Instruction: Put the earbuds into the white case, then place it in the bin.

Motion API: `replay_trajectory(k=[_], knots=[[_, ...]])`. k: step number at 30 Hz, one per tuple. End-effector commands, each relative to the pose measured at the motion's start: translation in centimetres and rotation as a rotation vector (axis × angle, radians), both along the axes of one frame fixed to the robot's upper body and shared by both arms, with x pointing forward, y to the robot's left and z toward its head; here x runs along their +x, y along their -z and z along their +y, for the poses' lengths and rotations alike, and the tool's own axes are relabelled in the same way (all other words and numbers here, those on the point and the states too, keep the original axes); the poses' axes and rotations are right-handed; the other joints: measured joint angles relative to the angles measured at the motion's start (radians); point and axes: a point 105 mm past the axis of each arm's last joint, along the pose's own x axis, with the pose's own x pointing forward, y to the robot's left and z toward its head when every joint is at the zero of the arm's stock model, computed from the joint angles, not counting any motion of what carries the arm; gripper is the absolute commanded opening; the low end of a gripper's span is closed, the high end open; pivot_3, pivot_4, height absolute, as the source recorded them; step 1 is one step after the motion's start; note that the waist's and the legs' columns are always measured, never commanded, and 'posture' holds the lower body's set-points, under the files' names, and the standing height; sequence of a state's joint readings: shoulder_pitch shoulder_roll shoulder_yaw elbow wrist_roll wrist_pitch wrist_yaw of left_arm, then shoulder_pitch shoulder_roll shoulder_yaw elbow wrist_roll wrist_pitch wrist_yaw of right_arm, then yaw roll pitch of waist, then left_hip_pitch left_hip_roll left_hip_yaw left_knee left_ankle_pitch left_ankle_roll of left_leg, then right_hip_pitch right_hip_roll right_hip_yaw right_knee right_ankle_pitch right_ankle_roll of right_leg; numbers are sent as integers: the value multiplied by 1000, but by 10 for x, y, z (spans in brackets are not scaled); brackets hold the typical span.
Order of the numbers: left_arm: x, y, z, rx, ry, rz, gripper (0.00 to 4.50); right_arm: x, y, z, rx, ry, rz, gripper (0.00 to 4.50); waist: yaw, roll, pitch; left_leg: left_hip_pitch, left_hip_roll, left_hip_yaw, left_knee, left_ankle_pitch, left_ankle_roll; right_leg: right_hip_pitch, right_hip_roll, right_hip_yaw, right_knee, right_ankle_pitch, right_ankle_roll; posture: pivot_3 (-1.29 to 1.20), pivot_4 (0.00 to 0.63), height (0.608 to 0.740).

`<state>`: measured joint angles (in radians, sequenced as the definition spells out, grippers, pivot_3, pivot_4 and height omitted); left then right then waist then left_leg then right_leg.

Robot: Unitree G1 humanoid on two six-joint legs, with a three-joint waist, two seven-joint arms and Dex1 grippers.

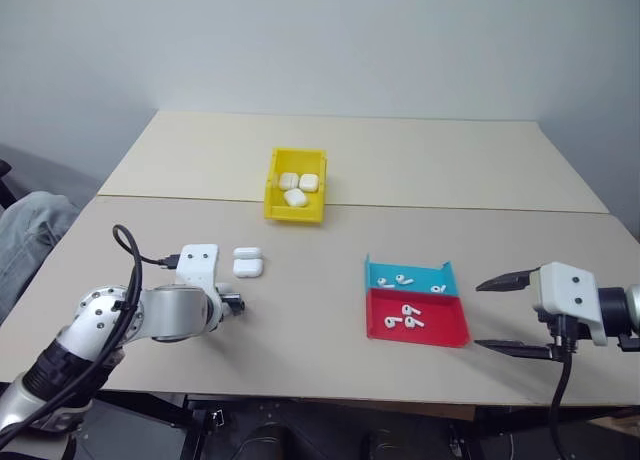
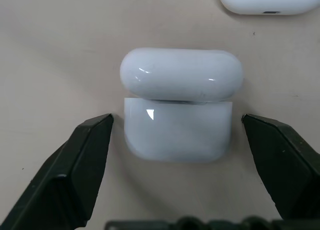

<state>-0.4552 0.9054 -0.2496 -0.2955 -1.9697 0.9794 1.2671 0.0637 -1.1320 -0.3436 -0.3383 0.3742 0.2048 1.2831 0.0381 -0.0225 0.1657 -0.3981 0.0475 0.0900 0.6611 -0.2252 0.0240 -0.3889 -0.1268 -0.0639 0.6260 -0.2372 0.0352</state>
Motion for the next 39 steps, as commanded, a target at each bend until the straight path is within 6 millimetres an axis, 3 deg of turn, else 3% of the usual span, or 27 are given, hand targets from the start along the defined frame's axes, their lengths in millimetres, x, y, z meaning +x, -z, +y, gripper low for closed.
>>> replay_trajectory(k=[1, 9, 13, 18, 22, 24, 30, 33, 39], knots=[[0, -2, -1, 12, 8, -6, 2966, 0, -6, -1, -8, 0, -38, 4500, -1, 0, 0, 0, 0, 0, 0, 0, 0, 0, 0, 0, 0, 0, 0, 0, 150, 740], [0, -4, 0, 47, 23, -8, 2966, 1, -5, -2, -6, 2, -40, 4500, 0, 0, 0, 0, 0, 0, 0, 0, 0, 0, 0, 0, 0, 0, 0, 0, 150, 740], [4, -14, 0, 89, 35, -62, 2818, 1, -6, -2, -7, 4, -45, 4500, 0, 0, 0, 0, 0, 0, 0, 0, 0, 0, 0, 0, 0, 0, 0, 0, 150, 740], [18, -68, -10, 230, 192, -358, 2818, 4, -15, -3, -15, -3, -79, 4500, 1, -1, 1, -1, 0, 0, 0, 0, 0, 0, 0, -1, -1, 0, 0, 0, 150, 740], [7, -112, -54, 195, 557, -720, 2818, 7, -24, 1, -41, -20, -84, 4500, -3, -1, 0, -3, -1, 2, 0, 3, -5, -2, 0, -2, -2, 0, 0, 0, 150, 740], [-1, -120, -69, 233, 729, -897, 2818, 8, -27, 4, -59, -30, -71, 4500, -5, 0, 0, -4, -1, 7, -1, 4, -7, -4, 0, -2, -2, 0, 0, 0, 150, 740], [-6, -105, -99, 127, 1019, -1234, 2818, 8, -34, 23, -124, -106, -65, 4500, 3, 1, -1, -8, 1, 9, 0, 2, -4, -7, 1, -3, -2, 0, -1, 0, 150, 740], [-14, -92, -110, -44, 1131, -1354, 2818, 8, -32, 35, -219, -154, -28, 4500, 2, 2, -1, -11, 2, 9, 0, 1, -3, -10, 1, -3, -2, 0, -1, 0, 150, 740], [-30, -68, -105, -254, 1328, -1469, 2818, 14, -24, 67, -282, -205, -7, 4500, -12, 3, -2, -17, 3, 10, 2, 1, -2, -18, 2, -3, 0, 1, -1, 0, 150, 740]])
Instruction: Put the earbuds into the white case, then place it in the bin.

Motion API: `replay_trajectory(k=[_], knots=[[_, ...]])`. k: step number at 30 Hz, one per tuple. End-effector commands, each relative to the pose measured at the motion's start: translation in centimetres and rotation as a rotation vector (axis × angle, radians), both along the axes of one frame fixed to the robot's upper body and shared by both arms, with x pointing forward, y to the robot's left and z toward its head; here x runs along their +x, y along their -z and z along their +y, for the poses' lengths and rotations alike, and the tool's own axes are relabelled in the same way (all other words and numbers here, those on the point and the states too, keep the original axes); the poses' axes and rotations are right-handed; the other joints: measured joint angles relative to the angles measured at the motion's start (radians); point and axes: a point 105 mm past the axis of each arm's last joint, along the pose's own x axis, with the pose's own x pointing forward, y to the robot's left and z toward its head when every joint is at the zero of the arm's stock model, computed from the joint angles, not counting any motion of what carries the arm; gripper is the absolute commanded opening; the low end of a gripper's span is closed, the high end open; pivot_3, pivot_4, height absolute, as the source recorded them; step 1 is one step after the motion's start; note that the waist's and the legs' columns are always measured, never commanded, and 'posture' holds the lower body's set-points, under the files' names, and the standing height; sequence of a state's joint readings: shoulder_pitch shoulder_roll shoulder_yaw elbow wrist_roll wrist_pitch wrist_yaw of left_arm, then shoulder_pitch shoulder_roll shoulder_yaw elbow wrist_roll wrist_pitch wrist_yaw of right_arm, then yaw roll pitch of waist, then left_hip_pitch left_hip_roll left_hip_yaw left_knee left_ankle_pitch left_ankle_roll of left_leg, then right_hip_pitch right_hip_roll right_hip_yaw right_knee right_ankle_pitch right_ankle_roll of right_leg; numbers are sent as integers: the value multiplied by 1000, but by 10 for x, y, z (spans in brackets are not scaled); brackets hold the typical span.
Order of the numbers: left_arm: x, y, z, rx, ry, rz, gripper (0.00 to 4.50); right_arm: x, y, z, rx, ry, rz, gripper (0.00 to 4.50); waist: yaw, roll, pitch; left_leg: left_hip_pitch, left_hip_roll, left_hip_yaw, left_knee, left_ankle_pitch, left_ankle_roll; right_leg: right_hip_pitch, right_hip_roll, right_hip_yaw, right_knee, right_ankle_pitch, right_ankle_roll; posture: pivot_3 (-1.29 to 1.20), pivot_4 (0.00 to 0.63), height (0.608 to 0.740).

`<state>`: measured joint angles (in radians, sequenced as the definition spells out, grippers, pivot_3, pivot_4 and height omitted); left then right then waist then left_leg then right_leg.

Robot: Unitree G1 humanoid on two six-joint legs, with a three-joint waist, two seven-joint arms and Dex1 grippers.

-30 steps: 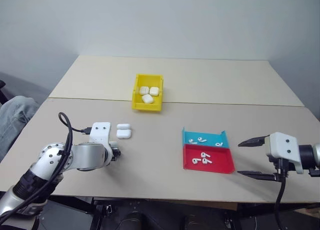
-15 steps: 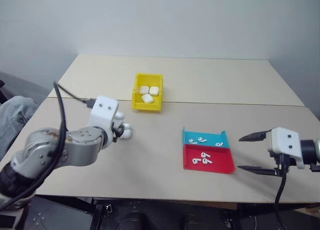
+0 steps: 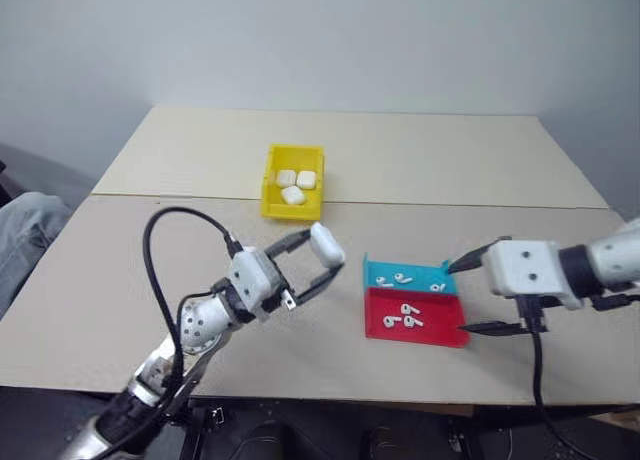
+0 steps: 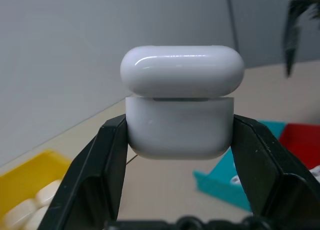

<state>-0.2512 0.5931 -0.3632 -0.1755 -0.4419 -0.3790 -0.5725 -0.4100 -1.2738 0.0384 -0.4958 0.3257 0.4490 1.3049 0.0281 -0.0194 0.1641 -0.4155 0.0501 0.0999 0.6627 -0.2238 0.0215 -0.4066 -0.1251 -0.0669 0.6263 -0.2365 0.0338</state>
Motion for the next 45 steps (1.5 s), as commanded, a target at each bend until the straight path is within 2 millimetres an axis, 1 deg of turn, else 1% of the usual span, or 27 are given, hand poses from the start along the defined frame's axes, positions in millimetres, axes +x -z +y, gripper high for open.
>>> replay_trajectory(k=[1, 3, 5, 8, 10, 12, 15, 21, 29, 33, 37, 42, 45], knots=[[-15, -4, 11, -72, 160, -133, 2818, 0, 9, 15, -54, -30, 6, 4500, -3, 0, 0, 0, 0, -1, 0, 0, 0, 0, 0, 0, 0, 0, 0, 0, 150, 740], [-12, 0, 16, -127, 152, -137, 2818, 3, 16, 23, -70, -41, 15, 4500, -7, 1, 0, 0, 0, 0, 2, -1, 1, 1, 0, 0, 1, 0, 0, 0, 150, 740], [-16, 5, 19, -123, 201, -126, 2818, 7, 22, 34, -69, -52, 30, 4500, -12, 1, 0, 0, 1, -1, 4, -2, 3, 2, 0, -1, 1, 0, 1, 0, 150, 740], [-20, 13, 21, -89, 233, -136, 2818, 11, 28, 45, -78, -73, 29, 3893, -16, 1, 0, 0, 1, -3, 5, -2, 3, 1, 0, -1, 3, 0, 1, 0, 150, 740], [-21, 18, 22, -40, 229, -119, 2818, 14, 30, 50, -91, -93, 15, 3176, -16, 1, 0, 0, 1, -4, 5, -2, 3, 1, 0, -1, 3, 0, 1, 0, 150, 740], [-25, 20, 23, -34, 247, -108, 2818, 15, 32, 53, -116, -119, 3, 2530, -16, 1, 0, 0, 0, -4, 5, -2, 4, 1, 0, -1, 2, 0, 1, 0, 150, 740], [-29, 19, 26, -47, 263, -89, 2818, 19, 37, 57, -179, -172, -30, 2530, -18, 1, -1, 0, 1, -5, 5, -2, 4, 1, 0, -1, 3, 0, 1, 0, 150, 740], [-35, 24, 31, -41, 264, -37, 2818, 27, 48, 64, -267, -229, -45, 2530, -21, 1, -1, 0, 1, -5, 5, -2, 4, 1, 0, -1, 4, 0, 1, 0, 150, 740], [-43, 34, 36, 2, 243, 8, 2818, 34, 61, 70, -317, -264, -44, 2530, -22, 1, -1, 0, 1, -5, 5, -2, 4, 1, 0, -1, 4, 0, 1, 0, 150, 740], [-43, 37, 38, 29, 221, 26, 2818, 36, 66, 70, -340, -279, -41, 2530, -21, 1, -1, 0, 1, -5, 5, -2, 4, 1, 0, -1, 4, 0, 1, 0, 150, 740], [-46, 38, 38, 29, 216, 29, 2818, 38, 70, 71, -354, -292, -39, 2530, -22, 1, -1, 0, 1, -5, 5, -2, 4, 1, 0, -2, 4, 0, 1, 0, 150, 740], [-47, 42, 37, 57, 197, 43, 2818, 36, 73, 73, -354, -319, -19, 2530, -22, 2, -1, 0, 1, -5, 5, -2, 4, 1, 0, -2, 4, 0, 1, 0, 150, 740], [-47, 41, 37, 54, 194, 41, 2818, 40, 77, 72, -364, -312, -23, 2530, -22, 2, -1, 0, 1, -4, 5, -2, 4, 1, 1, -2, 4, 0, 1, 0, 150, 740]])
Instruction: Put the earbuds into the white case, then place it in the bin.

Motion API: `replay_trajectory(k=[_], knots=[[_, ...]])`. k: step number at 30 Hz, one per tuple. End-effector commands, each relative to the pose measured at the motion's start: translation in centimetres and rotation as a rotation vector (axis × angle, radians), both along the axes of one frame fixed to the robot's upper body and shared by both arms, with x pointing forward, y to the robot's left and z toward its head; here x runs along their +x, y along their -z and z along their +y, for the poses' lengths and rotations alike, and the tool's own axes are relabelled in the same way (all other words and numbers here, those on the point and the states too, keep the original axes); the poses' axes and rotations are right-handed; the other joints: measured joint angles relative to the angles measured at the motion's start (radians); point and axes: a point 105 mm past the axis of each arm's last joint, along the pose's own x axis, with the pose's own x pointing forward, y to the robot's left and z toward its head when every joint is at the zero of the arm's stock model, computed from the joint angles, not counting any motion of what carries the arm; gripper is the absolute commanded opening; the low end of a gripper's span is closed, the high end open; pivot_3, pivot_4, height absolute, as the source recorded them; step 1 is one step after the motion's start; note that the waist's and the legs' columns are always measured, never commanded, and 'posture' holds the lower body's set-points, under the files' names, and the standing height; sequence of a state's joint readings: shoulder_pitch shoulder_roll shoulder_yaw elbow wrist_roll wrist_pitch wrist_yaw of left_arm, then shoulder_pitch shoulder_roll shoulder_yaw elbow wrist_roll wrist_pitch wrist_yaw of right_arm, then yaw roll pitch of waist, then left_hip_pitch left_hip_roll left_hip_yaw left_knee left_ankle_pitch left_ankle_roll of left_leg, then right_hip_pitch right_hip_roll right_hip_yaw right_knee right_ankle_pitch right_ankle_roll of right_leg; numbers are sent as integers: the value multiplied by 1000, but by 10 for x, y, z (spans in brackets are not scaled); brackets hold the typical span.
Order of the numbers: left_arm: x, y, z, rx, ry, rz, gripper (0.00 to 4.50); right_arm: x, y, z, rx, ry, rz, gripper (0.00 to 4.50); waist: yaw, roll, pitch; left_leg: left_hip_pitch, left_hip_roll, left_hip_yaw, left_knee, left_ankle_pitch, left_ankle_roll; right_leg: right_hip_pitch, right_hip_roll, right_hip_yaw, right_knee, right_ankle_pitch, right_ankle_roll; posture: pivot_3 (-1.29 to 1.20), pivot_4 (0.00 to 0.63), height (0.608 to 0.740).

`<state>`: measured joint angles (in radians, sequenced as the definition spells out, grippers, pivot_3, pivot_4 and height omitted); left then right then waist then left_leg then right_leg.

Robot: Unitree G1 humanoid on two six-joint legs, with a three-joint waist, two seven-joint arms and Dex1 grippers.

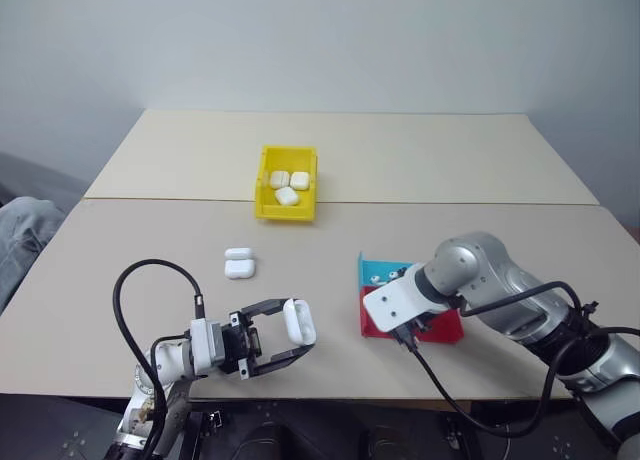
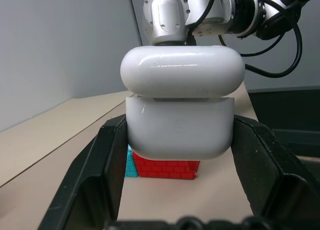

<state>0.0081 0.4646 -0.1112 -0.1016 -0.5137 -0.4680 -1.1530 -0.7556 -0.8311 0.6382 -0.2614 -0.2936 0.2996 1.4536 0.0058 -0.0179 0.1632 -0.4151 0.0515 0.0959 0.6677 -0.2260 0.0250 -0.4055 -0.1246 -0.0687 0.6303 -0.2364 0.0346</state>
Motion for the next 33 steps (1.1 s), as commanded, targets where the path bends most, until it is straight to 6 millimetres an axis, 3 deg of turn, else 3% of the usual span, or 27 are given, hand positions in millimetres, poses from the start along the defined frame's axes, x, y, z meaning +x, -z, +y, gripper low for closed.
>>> replay_trajectory(k=[1, 25, 28, 33], knots=[[-1, -8, 1, -9, -8, -30, 2818, 3, -3, 1, -1, -16, -24, 2530, 0, 0, 0, 0, 0, 0, 0, 0, 0, 0, 0, 0, 0, 0, 0, 0, 150, 740], [2, -6, 0, 26, -41, -13, 2818, 8, 0, -4, -15, -15, -42, 2530, 0, 0, 0, 0, 0, 2, 0, 0, 0, 0, 0, 0, 0, 0, 0, 0, 150, 740], [2, -6, 0, 30, -42, -12, 2818, 10, -1, -4, -16, -13, -51, 1917, 0, 0, 0, 0, 0, 2, 0, 0, 0, 0, 0, 0, 0, 0, 0, 0, 150, 740], [3, -6, -1, 31, -44, -9, 2818, 10, -1, -3, -14, -17, -49, 1917, 0, 0, 0, 0, 0, 2, 0, 0, 0, 0, 0, 0, 0, 0, 0, 0, 150, 740]])
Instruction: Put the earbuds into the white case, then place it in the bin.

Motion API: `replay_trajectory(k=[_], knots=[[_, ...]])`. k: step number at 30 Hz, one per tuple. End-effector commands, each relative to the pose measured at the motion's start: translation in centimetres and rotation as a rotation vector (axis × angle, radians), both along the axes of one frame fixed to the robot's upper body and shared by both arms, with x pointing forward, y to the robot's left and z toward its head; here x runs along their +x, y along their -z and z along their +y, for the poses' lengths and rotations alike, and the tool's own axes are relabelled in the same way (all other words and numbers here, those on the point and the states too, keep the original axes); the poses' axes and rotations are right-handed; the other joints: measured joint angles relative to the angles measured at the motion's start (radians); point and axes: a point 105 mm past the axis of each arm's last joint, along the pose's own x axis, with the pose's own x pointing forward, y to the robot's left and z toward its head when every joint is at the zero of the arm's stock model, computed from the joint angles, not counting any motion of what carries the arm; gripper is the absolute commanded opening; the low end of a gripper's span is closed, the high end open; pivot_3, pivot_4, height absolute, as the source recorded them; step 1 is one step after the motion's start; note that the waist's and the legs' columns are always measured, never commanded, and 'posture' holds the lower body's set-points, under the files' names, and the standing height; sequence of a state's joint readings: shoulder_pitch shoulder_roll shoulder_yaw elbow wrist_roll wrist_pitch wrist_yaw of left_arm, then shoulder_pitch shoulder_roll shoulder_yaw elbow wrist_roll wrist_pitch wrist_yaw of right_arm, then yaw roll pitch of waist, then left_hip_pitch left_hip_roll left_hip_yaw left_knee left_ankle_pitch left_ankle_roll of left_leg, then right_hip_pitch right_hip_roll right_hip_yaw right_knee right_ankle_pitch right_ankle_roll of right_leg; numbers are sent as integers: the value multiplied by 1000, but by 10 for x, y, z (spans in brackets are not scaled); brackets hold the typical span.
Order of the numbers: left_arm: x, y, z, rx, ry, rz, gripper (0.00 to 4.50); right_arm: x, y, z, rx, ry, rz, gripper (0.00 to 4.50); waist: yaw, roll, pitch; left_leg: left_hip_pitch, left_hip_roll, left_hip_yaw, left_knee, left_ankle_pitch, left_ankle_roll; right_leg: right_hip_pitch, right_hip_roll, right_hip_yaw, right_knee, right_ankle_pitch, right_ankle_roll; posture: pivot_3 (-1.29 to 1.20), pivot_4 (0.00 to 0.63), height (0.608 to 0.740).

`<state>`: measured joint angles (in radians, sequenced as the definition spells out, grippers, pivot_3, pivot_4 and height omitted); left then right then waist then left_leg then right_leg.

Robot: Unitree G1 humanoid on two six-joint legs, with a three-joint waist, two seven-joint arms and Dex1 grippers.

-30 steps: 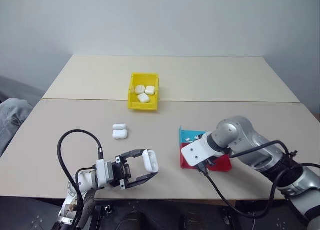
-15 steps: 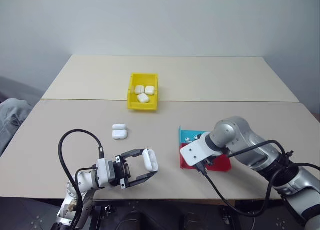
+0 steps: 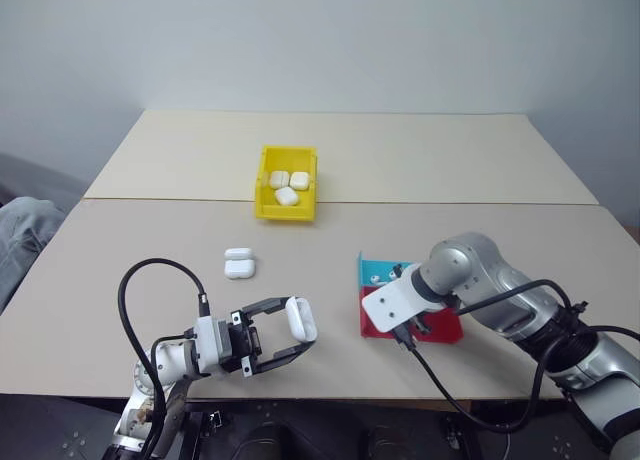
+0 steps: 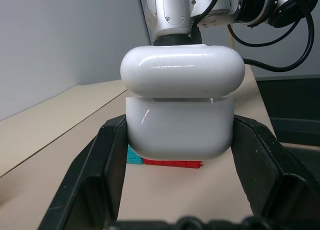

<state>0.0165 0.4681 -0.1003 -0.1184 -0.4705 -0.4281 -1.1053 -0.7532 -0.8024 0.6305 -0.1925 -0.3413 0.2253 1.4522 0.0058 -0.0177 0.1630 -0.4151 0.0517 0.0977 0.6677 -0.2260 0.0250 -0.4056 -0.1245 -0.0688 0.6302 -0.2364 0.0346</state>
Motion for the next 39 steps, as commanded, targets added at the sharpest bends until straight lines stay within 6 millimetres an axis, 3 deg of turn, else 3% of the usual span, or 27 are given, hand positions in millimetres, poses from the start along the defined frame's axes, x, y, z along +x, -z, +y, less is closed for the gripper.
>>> replay_trajectory(k=[1, 7, 10, 20, 24, 28, 34, 39], knots=[[-1, -8, -2, 4, 2, -35, 2818, 2, -6, -1, 8, -6, -28, 1917, 0, 0, 0, 0, 0, 0, 0, 0, 0, 0, 0, 0, 0, 0, 0, 0, 150, 740], [-1, -8, -2, 7, -3, -35, 2818, 2, -6, -2, 6, -6, -30, 1917, 0, 0, 0, 0, 0, 0, 0, 0, 0, 0, 0, 0, 0, 0, 0, 0, 150, 740], [0, -8, -2, 9, -3, -35, 2818, 1, -6, -2, 4, -14, -27, 1322, 0, 0, 0, 0, 0, 0, 0, 0, 0, 0, 0, 0, 0, 0, 0, 0, 150, 740], [1, -8, -2, 15, -9, -33, 2818, 0, -5, -1, 8, -19, -25, 1322, 0, 0, 0, 0, 0, 0, 0, 0, 0, 0, 0, 0, 0, 0, 0, 0, 150, 740], [1, -8, -2, 15, -10, -33, 2818, 0, -5, -2, 6, -20, -29, 643, 0, 0, 0, 0, 0, 0, 0, 0, 0, 0, 0, 0, 0, 0, 0, 0, 150, 740], [1, -10, -2, 11, -8, -35, 2818, -1, -9, 0, 26, -14, -37, 643, 0, 0, 0, 0, 0, 0, 0, 0, 0, 0, 0, 0, 0, 0, 0, 0, 150, 740], [9, -37, -7, -76, 1, -82, 2818, -8, -60, 9, 253, 48, -79, 643, 3, 0, 0, 0, 0, -1, 0, 0, 0, 0, 0, 0, 0, 0, 0, 0, 150, 740], [10, -74, -18, -190, 72, -97, 2818, -9, -139, -2, 682, 186, -167, 643, 6, 0, 0, 0, 0, -6, 0, 0, 0, 1, 0, 0, 0, 0, 0, 0, 150, 740]])
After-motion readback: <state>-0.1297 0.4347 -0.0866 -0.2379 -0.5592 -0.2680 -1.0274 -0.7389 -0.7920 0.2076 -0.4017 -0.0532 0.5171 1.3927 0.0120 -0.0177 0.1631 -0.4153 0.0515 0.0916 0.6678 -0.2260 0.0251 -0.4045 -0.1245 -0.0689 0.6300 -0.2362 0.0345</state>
